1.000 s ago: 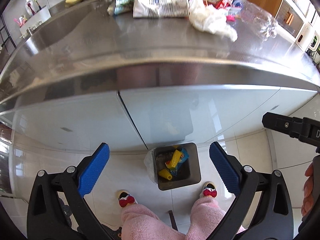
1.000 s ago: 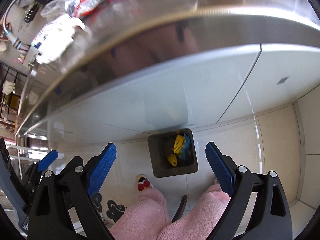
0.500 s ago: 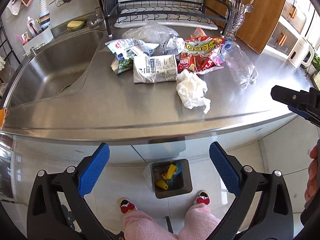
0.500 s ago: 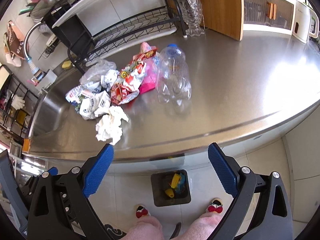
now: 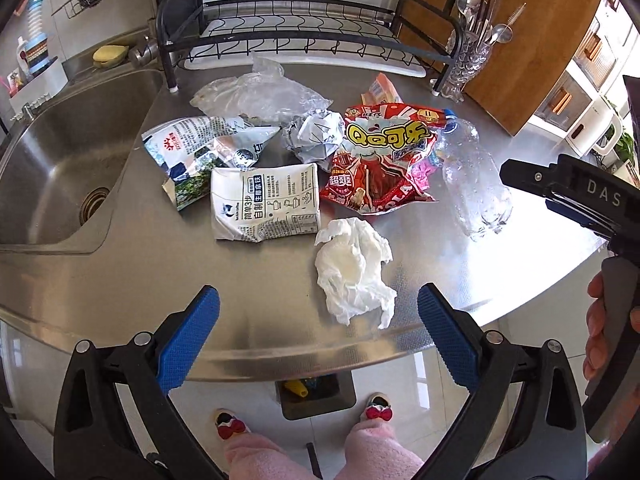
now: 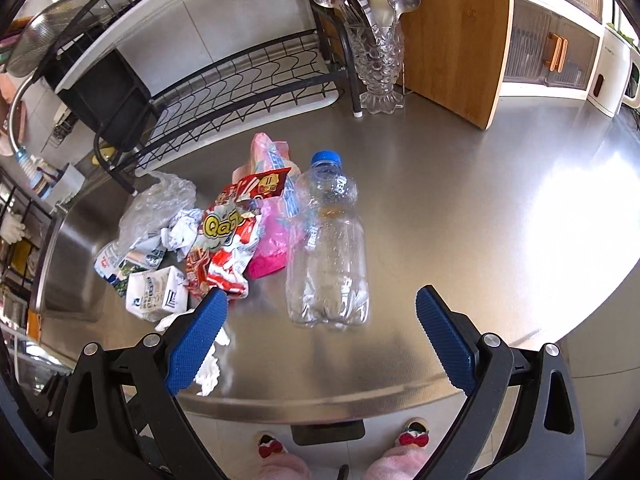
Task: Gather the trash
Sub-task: 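Grasp the clear plastic bottle with the right tool while the left tool grasps the white tissue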
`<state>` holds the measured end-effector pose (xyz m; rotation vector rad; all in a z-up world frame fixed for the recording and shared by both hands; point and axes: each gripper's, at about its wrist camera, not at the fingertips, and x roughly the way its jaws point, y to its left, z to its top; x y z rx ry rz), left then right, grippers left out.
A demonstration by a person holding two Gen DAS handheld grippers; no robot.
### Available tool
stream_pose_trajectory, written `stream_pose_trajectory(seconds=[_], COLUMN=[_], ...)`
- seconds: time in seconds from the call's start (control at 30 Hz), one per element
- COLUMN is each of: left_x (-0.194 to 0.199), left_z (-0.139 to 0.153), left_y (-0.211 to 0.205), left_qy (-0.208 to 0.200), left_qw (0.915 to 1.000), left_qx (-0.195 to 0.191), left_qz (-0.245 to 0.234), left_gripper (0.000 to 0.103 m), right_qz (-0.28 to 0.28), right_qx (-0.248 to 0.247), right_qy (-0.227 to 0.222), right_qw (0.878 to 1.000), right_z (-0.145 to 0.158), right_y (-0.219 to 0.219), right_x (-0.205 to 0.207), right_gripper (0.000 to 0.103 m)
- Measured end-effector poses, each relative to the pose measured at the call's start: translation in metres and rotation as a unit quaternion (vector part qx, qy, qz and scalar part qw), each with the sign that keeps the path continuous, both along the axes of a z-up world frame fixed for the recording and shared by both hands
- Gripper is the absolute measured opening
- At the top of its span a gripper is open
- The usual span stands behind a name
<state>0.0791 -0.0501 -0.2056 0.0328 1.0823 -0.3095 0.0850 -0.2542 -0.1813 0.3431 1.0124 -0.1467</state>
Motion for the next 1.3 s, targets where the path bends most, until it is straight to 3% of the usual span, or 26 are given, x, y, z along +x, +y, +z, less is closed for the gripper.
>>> stream_pose_trajectory(seconds=[0.2,0.33,0.43,0.5,0.57,0.63,0.77,1.3], left_x=[0.023,0.031,0.030,0.029,0.030,0.030,0.026,-0.034], left_z=[-0.028,-0.044,-0.046,-0.045,-0.043,-0.042,-0.040,-0.019], left_y=[-0.012,-0.017,-0.019,-0.019,-0.018,-0.017,-0.019,-0.011], left_qy=[0.027,0.045,0.029,0.023,0.020,0.026,0.028,-0.007], left_qw=[0.9995,0.9988,0.9991,0.9992,0.9993,0.9994,0.9994,0.9995], left_qx=[0.015,0.016,0.026,0.028,0.025,0.016,0.011,-0.003], left_qz=[-0.006,-0.012,-0.017,-0.018,-0.016,-0.015,-0.015,-0.029], left_gripper=[0.083,0.071,0.065,0.057,0.037,0.024,0.011,0.006], right_qz=[-0.003,0.001,0.007,0.010,0.017,0.021,0.024,0.002], right_qx=[-0.010,-0.008,-0.006,-0.005,0.000,0.000,0.005,-0.008], right_qy=[0.027,0.044,0.057,0.065,0.072,0.072,0.070,0.005], right_qw=[1.000,0.999,0.998,0.998,0.997,0.997,0.997,1.000], right_z=[-0.024,-0.038,-0.048,-0.053,-0.058,-0.060,-0.060,-0.018], right_y=[-0.004,-0.005,-0.006,-0.006,-0.006,-0.005,-0.006,-0.007], right_x=[0.025,0.033,0.036,0.036,0.036,0.034,0.030,-0.036], right_gripper=[0.089,0.088,0.083,0.078,0.068,0.067,0.066,0.063])
